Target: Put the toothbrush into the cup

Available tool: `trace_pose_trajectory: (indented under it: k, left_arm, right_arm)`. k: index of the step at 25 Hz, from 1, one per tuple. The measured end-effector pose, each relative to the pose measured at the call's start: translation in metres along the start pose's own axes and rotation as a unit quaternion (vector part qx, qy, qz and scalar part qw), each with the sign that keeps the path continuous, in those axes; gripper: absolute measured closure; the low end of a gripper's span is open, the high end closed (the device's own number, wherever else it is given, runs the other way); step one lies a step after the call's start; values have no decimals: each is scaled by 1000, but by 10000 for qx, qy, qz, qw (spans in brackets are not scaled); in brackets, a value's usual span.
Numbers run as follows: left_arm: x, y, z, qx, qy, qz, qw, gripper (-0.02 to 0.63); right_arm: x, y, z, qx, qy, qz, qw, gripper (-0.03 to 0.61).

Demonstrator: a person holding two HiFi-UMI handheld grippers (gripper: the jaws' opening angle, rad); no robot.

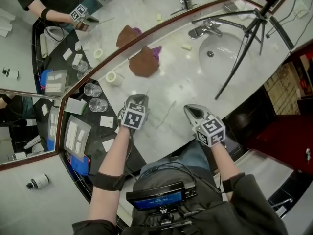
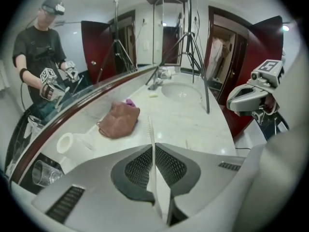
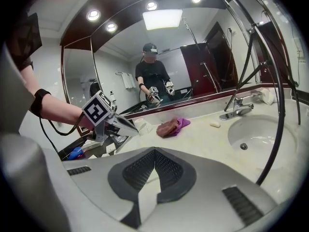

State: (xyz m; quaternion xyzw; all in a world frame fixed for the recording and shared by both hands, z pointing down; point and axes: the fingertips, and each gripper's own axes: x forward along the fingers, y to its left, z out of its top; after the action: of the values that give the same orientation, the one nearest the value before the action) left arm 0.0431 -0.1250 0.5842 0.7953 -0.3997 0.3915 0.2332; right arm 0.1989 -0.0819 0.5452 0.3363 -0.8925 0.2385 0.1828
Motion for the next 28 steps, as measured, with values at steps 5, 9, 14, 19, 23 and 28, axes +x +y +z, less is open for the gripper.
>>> trace_pose_trajectory:
  k: [5, 9, 14, 19, 23, 28]
  left_arm:
    - [-54, 8, 13, -253, -956, 396, 9943, 597]
    - [-95, 13, 7, -529, -1583, 733, 9833, 597]
    - [-147, 22, -19, -922, -2346, 1346, 9583, 597]
    - [-186, 28, -52, -1332, -2758, 1898, 9328, 597]
    - [-212, 40, -75, -1680, -3033, 2222, 9113, 597]
    - [-240, 76, -93, -1882, -3345, 2633, 8851, 597]
  right_arm:
    - [14, 20, 19, -320, -28, 218, 9992, 568]
    - [25, 43, 33, -460, -11, 484, 9978, 568]
    - [36, 76, 43, -572, 47, 816, 9950, 568]
    - [49, 97, 42, -730, 138, 1072, 9915, 568]
    - [60, 125, 44, -865, 212, 1317, 9873, 568]
    - [79, 155, 50, -1032, 217, 1606, 9814, 568]
